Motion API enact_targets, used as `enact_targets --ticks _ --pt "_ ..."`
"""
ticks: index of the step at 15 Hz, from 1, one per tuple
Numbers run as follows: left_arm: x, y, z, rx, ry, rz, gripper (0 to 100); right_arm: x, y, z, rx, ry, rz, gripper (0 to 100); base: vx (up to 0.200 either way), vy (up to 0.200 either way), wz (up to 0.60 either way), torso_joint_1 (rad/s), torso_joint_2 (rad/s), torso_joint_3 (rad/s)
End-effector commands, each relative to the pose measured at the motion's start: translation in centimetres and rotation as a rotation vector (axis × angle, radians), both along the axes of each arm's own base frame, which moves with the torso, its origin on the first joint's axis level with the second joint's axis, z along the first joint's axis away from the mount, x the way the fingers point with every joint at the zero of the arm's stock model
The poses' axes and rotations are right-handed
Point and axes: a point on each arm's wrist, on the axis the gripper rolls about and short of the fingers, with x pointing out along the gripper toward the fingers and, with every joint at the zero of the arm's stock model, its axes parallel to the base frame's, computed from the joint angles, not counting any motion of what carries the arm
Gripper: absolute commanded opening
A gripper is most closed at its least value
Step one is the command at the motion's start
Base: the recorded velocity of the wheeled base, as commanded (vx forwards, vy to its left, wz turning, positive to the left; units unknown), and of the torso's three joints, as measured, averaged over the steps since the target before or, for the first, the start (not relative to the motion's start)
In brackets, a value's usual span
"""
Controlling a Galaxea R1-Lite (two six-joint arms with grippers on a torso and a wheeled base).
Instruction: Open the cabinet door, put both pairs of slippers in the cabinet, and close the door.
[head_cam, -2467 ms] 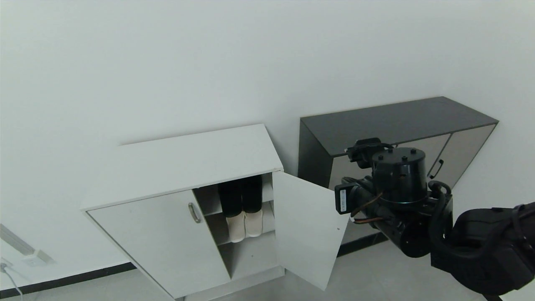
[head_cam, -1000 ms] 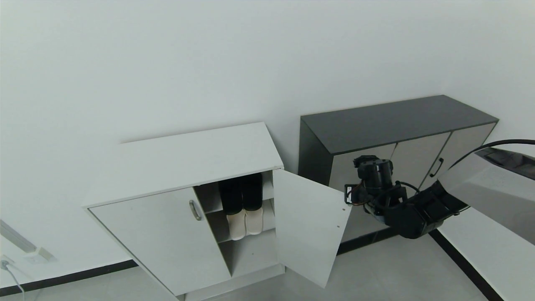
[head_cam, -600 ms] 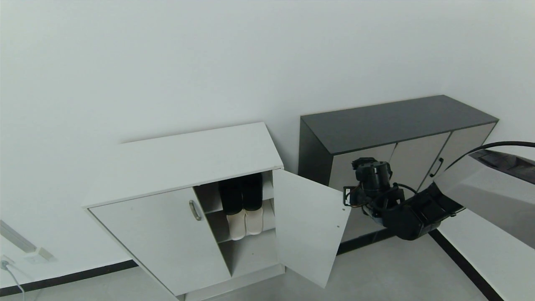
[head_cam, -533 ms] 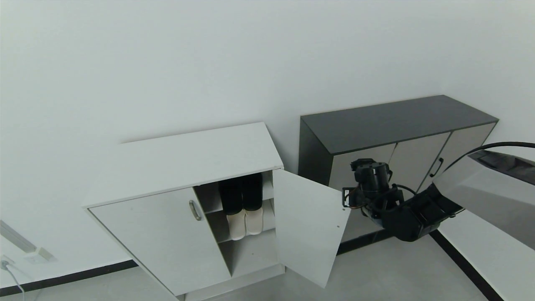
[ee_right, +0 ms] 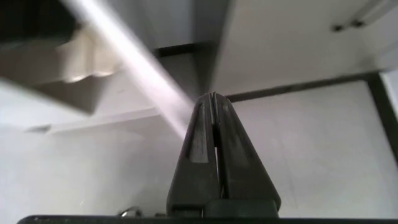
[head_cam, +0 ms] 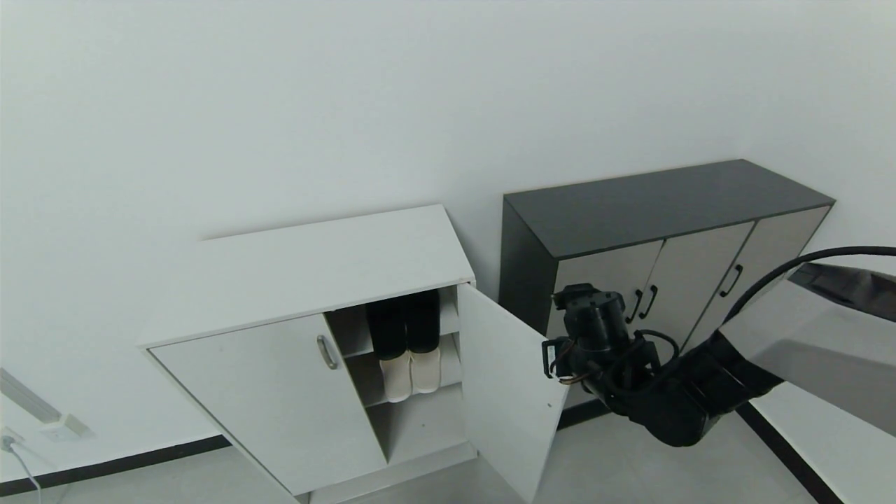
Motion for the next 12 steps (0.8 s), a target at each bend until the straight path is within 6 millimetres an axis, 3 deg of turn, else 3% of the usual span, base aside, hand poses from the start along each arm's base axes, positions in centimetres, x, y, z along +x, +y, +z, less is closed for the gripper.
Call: enact_targets --ticks 1,4,6,12 --pt "0.0 0.0 0.0 0.000 0.002 -0.001 0 -3.1 1.7 2.6 0.041 -0.038 0.076 0 0.000 0.000 0.00 0.000 0.00 0.000" --pt "0.0 0.0 0.0 0.000 0.002 -0.001 0 -4.5 2.0 3.2 0.047 -0.043 0.108 0 0.000 0.000 0.00 0.000 0.00 0.000" --pt "0.0 0.0 0.0 0.000 0.002 -0.001 0 -4.4 2.1 2.9 0.047 -0.044 0.110 0 0.000 0.000 0.00 0.000 0.00 0.000" --pt "0.0 0.0 0.0 0.000 0.002 -0.001 0 -1.6 1.7 -1.6 -0.012 0.028 0.051 0 0.000 0.000 0.00 0.000 0.00 0.000"
